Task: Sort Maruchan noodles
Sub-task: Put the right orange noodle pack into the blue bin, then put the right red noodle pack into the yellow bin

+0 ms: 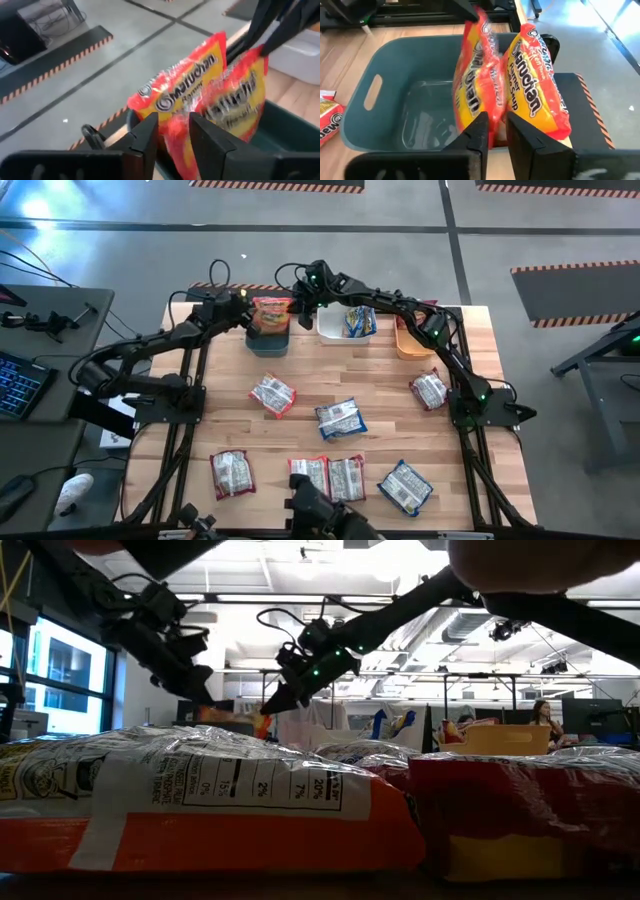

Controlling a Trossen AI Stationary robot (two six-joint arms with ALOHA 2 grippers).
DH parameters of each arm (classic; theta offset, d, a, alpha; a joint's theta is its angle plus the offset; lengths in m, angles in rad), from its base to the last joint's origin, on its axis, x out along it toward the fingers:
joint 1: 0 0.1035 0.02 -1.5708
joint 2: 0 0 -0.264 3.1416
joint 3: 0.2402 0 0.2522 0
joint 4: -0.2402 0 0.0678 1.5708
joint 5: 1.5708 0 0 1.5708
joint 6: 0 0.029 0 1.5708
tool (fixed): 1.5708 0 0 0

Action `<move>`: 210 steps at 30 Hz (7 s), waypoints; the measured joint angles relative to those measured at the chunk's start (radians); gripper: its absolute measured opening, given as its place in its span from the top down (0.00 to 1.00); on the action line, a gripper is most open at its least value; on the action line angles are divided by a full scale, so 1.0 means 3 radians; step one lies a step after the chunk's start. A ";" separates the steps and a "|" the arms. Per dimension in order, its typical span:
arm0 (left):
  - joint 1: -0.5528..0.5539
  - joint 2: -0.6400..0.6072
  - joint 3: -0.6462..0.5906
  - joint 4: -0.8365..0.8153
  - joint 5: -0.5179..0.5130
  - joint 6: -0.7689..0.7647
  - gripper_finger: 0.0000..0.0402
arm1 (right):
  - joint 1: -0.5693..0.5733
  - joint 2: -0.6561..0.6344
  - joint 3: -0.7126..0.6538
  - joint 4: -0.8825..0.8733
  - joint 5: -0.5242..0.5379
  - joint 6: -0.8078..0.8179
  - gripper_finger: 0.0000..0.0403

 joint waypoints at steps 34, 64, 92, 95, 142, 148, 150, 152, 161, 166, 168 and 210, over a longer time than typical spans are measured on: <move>-0.0077 -0.0008 0.0000 0.0355 -0.0272 0.0082 0.73 | -0.0126 -0.0128 0.0000 -0.0491 -0.0191 0.0583 0.94; -0.0213 -0.0011 0.0002 0.0299 0.0425 -0.0139 1.00 | -0.0139 -0.0894 -0.0896 -0.0410 0.0634 -0.0232 1.00; -0.2573 -0.0011 0.0539 -0.0955 -0.0274 0.0363 1.00 | 0.0577 -0.4820 -0.5674 0.2120 0.1264 0.0584 1.00; -0.2860 -0.0009 0.0538 -0.0939 -0.0342 0.0151 1.00 | 0.0841 -0.4901 -0.5779 0.2096 0.1474 0.0586 1.00; -0.3115 0.0650 -0.0527 0.1915 -0.0716 0.0000 1.00 | 0.1949 -0.2943 -0.4774 -0.2291 0.2835 0.4187 0.59; -0.2877 0.0650 -0.0486 0.1916 -0.0715 0.0128 1.00 | 0.1930 -0.2937 -0.4513 -0.2329 0.2757 0.3949 0.78; -0.2745 0.0650 -0.0486 0.1939 -0.0694 0.0128 1.00 | 0.1930 -0.2937 -0.4349 -0.2365 0.2758 0.3801 0.85; -0.2593 0.0650 -0.0486 0.1952 -0.0611 0.0125 1.00 | 0.1930 -0.2937 -0.4175 -0.2375 0.2760 0.3609 0.93; -0.1950 0.0650 -0.0485 0.2068 0.0074 0.0088 1.00 | 0.1808 -0.3224 -0.3246 -0.2429 0.2773 0.2509 1.00; -0.1723 0.0650 -0.0484 0.2085 0.0388 0.0088 1.00 | 0.1434 -0.3595 -0.3007 -0.2383 0.2447 0.1988 1.00; -0.1656 0.0650 -0.0484 0.2084 0.0435 0.0089 1.00 | 0.1337 -0.3626 -0.3040 -0.2377 0.2309 0.2015 0.98; -0.1448 0.0650 -0.0440 0.2143 0.0636 0.0203 1.00 | 0.1837 -0.2645 -0.3187 -0.2128 0.2538 0.2223 1.00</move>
